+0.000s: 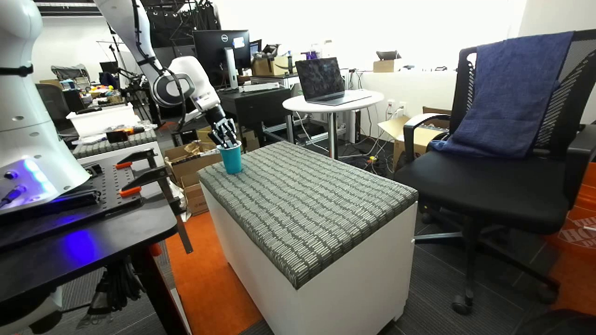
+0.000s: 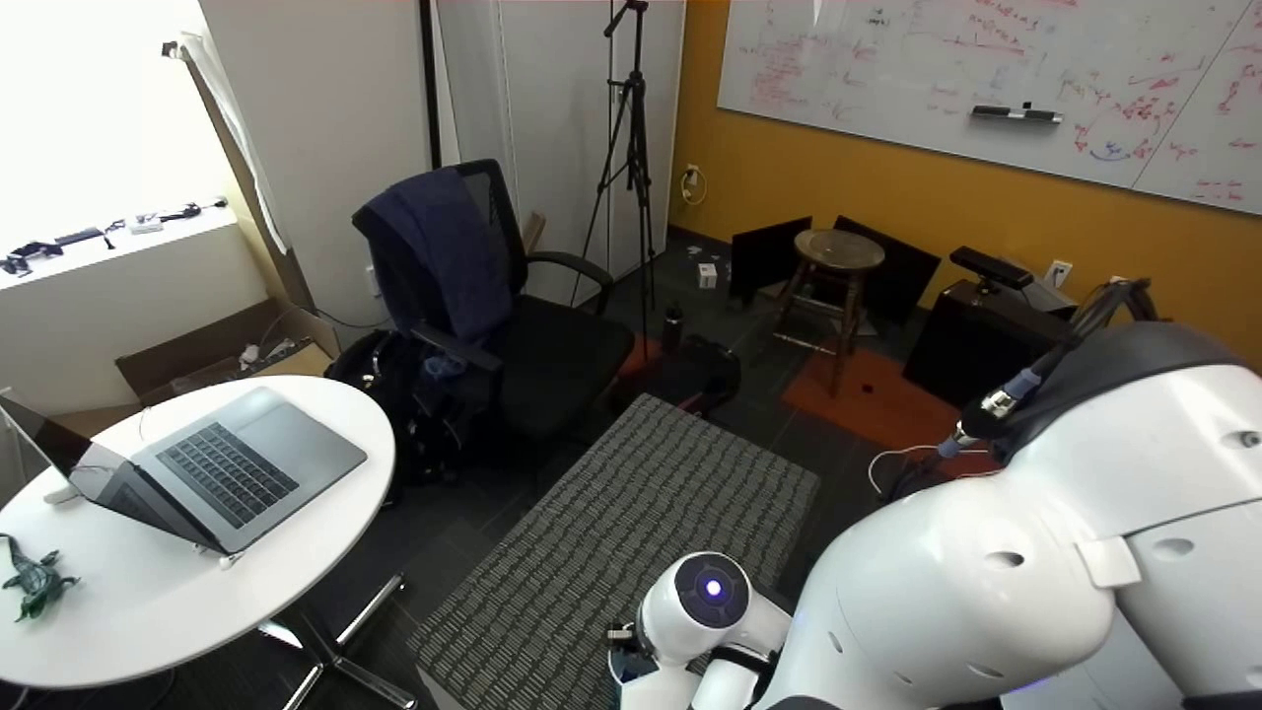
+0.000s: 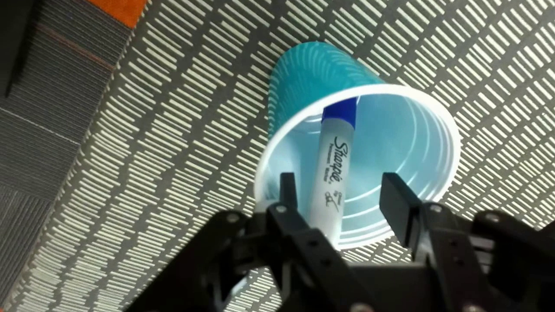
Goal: Take the marker out of the mug and put it on the table
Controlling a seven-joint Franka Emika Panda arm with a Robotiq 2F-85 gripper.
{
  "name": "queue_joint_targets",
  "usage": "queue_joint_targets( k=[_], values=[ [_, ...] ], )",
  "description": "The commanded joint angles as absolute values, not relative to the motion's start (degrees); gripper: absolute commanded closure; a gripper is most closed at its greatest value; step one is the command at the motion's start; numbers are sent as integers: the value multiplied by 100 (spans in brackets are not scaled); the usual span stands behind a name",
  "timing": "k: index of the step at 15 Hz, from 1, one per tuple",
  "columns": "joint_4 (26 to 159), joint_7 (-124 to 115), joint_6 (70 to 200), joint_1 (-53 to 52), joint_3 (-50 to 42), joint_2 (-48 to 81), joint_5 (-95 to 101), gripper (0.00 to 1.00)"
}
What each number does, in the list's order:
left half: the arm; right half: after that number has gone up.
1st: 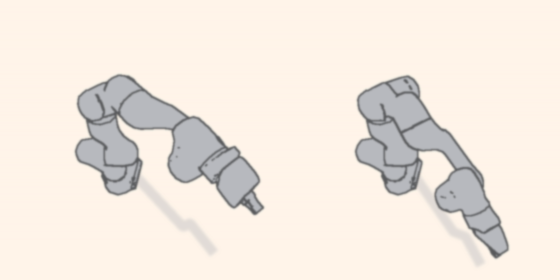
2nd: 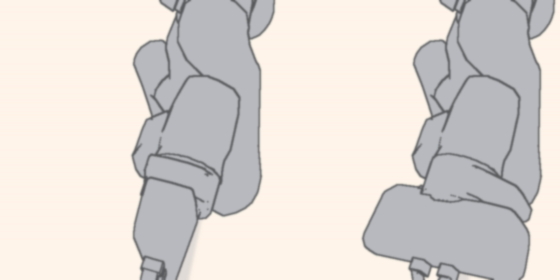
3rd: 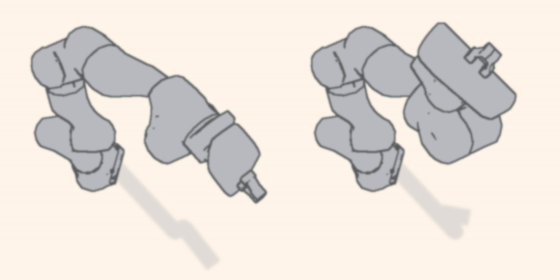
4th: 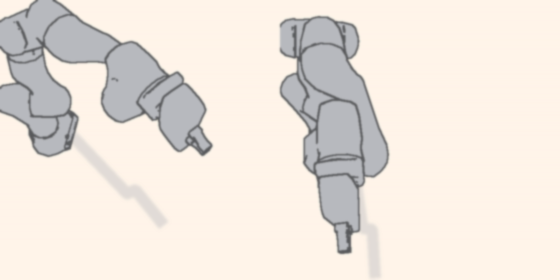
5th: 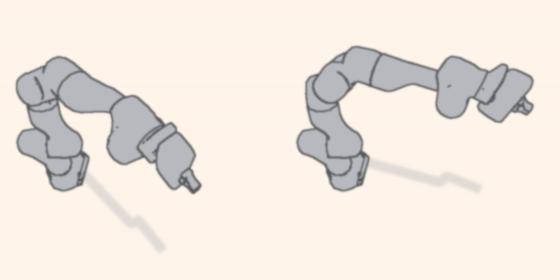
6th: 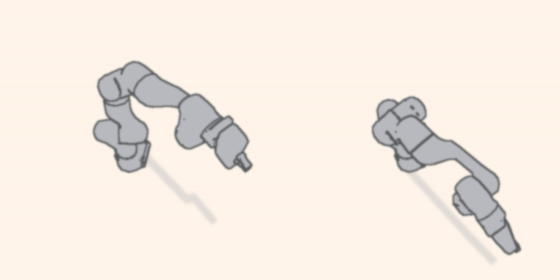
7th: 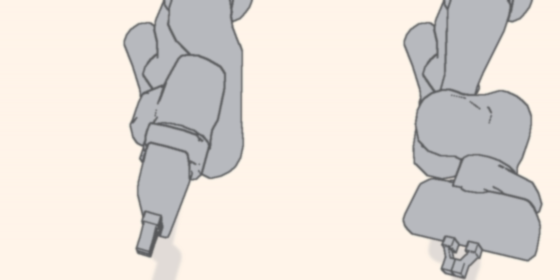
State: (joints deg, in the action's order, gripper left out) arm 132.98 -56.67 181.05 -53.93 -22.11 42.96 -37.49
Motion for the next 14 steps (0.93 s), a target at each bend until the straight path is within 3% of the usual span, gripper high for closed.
queue_joint_targets(
  k=[1,5,6,7,8,11,14],
  values=[
    [13172,-5904,17724,-5746,-2596,4450,-3767,45],
    [13113,-6032,17474,-6011,-2874,4559,-3739,53],
    [13140,-6297,17479,-5944,-2852,4533,-3408,62],
    [13133,-6391,17459,-5960,-2870,4538,-3318,77],
    [13134,-6523,17452,-5960,-2873,4529,-3196,79],
    [13134,-6867,17465,-5939,-2877,4517,-2837,99],
    [13153,-7134,17470,-5950,-2899,4493,-2566,94]
  ],
)
